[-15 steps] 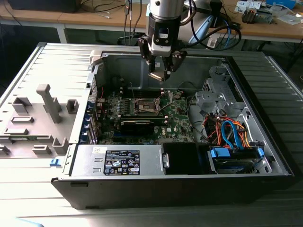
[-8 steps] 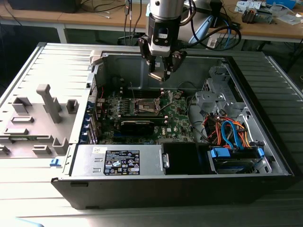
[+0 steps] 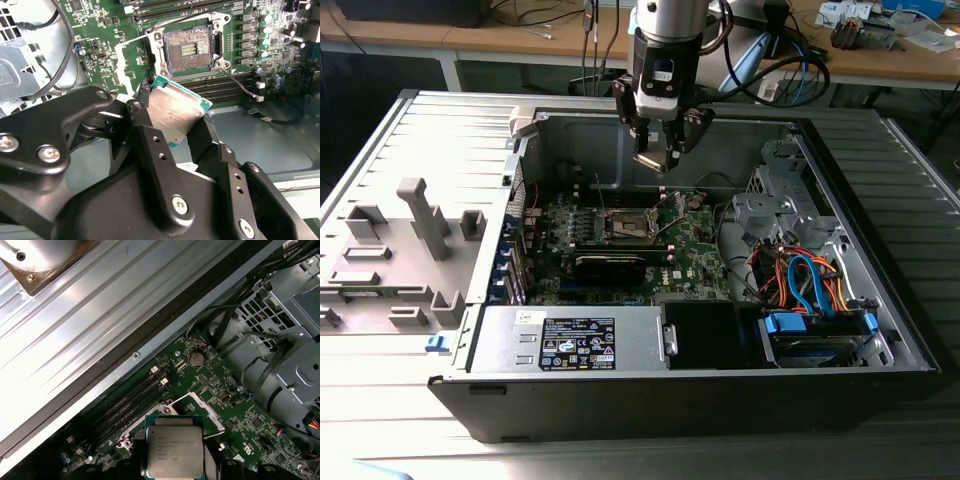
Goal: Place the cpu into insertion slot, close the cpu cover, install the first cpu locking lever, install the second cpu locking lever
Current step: 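Place the cpu into insertion slot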
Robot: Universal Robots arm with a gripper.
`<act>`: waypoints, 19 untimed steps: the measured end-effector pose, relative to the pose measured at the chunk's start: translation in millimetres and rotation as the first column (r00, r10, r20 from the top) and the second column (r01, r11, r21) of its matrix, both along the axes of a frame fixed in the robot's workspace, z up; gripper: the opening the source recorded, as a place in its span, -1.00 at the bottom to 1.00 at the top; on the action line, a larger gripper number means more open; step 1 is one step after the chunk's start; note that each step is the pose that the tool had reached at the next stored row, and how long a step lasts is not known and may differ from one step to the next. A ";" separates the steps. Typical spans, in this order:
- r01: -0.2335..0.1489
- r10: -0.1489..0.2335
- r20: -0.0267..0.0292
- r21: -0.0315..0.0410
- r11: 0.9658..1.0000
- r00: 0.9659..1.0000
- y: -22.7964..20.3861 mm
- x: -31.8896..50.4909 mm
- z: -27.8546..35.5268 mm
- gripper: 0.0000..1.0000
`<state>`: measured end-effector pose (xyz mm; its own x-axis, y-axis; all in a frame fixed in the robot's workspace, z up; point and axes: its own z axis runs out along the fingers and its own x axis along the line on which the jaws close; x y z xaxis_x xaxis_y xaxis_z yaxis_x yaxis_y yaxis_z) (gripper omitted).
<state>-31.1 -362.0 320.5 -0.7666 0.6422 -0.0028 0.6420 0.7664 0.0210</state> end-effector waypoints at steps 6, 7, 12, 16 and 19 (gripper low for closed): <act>0.019 -0.019 0.000 0.000 1.000 1.000 0.0 0.0 -0.4 0.09; 0.021 -0.021 0.000 0.000 1.000 1.000 0.0 0.0 -0.4 0.09; 0.036 -0.036 0.000 0.000 0.999 0.999 0.0 0.0 -0.7 0.09; 0.045 -0.045 0.000 0.000 0.999 0.999 0.0 0.0 -0.9 0.09; 0.049 -0.049 0.000 0.000 0.999 0.999 0.0 0.0 -1.0 0.09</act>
<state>-31.1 -362.0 319.5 -0.7343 0.6788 -0.0028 0.6787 0.7342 0.0210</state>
